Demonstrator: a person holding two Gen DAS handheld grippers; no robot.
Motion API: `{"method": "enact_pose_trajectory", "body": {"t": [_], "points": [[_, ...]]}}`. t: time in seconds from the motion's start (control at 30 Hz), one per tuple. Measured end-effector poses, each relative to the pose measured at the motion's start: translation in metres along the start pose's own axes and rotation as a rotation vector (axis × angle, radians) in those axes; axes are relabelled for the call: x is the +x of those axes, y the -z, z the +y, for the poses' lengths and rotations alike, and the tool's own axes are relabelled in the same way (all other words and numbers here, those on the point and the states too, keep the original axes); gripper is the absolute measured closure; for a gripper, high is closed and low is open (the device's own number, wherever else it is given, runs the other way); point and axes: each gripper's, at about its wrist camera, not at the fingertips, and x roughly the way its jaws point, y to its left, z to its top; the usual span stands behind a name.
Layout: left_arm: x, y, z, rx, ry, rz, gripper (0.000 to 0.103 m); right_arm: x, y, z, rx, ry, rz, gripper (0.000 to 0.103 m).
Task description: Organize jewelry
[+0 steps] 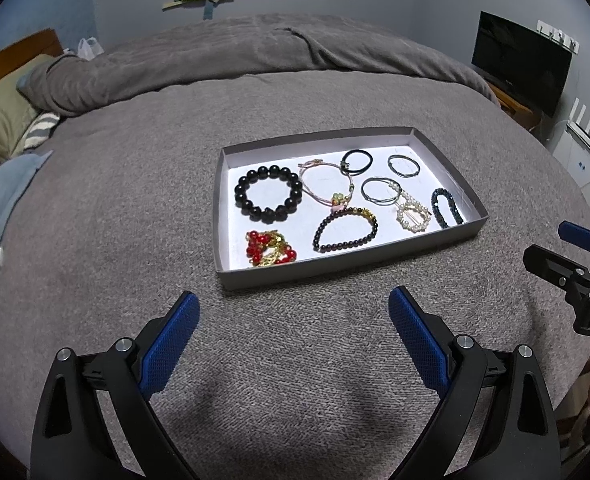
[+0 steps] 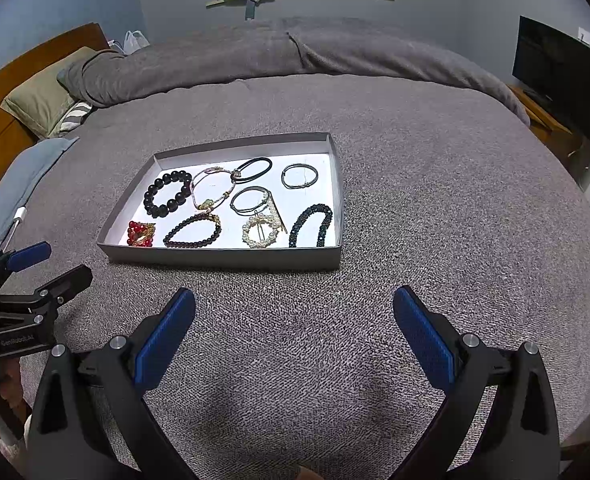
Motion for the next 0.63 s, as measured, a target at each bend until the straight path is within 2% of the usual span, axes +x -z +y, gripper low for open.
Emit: {"method": "enact_pose_trajectory", "body": {"t": [0.3, 0.63], "points": [[0.0002, -0.0005, -0.0021, 0.017, 0.022, -0.014, 0.008, 0.0008, 0.0002, -0.0005, -0.001, -0.001, 0.002, 0.005], [0.0029, -0.0003, -0.0003, 0.01, 0.01, 0.002, 0.008, 0.001, 0.0001, -0.0005, 0.0, 0.0, 0.003, 0.005]]}}
